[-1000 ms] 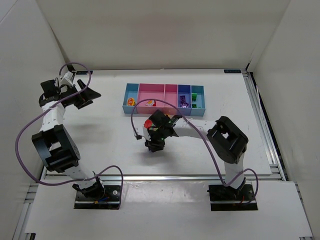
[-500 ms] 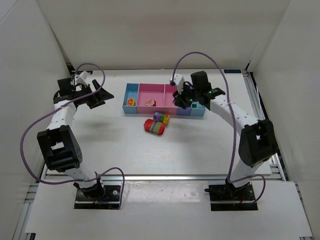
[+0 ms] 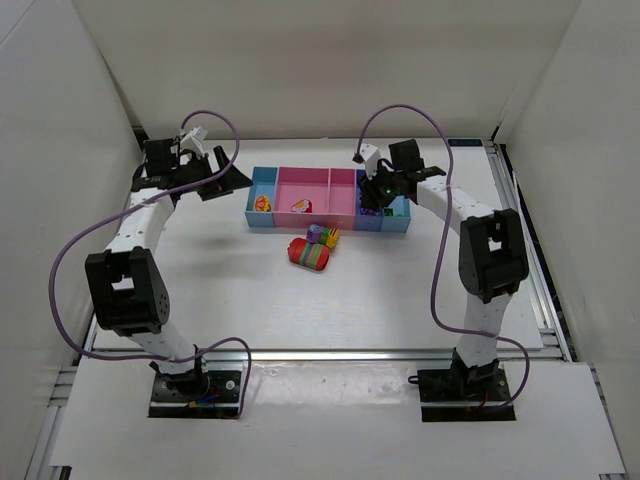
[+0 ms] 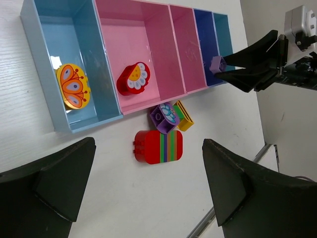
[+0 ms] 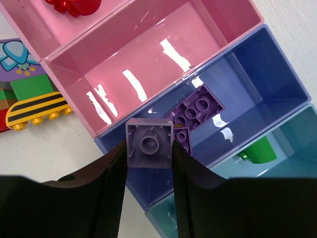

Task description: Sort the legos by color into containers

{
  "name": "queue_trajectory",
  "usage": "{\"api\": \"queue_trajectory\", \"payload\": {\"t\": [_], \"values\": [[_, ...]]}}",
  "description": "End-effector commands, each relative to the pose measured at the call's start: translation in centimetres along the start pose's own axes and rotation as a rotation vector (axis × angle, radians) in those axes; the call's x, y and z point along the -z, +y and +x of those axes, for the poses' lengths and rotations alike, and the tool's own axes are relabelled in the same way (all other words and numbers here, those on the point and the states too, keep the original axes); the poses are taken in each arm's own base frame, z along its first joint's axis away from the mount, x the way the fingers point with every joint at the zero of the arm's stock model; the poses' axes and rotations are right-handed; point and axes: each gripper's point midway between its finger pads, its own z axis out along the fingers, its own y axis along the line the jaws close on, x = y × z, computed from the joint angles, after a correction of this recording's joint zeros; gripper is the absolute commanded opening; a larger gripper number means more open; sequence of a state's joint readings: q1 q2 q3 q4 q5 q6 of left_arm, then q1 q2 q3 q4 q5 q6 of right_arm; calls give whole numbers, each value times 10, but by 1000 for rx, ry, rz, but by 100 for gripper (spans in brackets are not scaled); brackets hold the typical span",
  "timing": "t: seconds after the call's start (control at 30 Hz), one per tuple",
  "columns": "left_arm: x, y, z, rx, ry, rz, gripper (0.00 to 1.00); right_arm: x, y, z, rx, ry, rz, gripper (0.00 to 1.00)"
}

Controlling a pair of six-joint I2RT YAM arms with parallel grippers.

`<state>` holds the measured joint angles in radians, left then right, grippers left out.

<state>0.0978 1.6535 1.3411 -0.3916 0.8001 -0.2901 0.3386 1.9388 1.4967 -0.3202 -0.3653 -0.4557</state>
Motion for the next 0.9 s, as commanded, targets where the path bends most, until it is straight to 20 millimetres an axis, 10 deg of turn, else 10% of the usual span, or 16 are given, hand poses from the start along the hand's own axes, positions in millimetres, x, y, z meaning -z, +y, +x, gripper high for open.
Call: {"api": "queue_trajectory", "payload": {"t": [0.0,0.17,0.33,0.53,0.7,0.87], "values": [[1,-5,-14,-28,-28,-5,99,0,-13,-18,25,-43,29,21],[1,-6,-14,-31,-24,-2,99,-3,-21,-3,39,-8,65,23],[0,-5,-12,-26,-18,3,99,4,-29,-2,62,-10,119,69],[0,-8,-12,-26,-21,6,99,24,-25,-21,109,-74,143,78],[2,-8,-9,-28,-20,1,99,69,30,-50,251,-258,18,76],[1,-5,-5,-16,-17,-8,99,66,120,-8,447,-264,-144,75]]}}
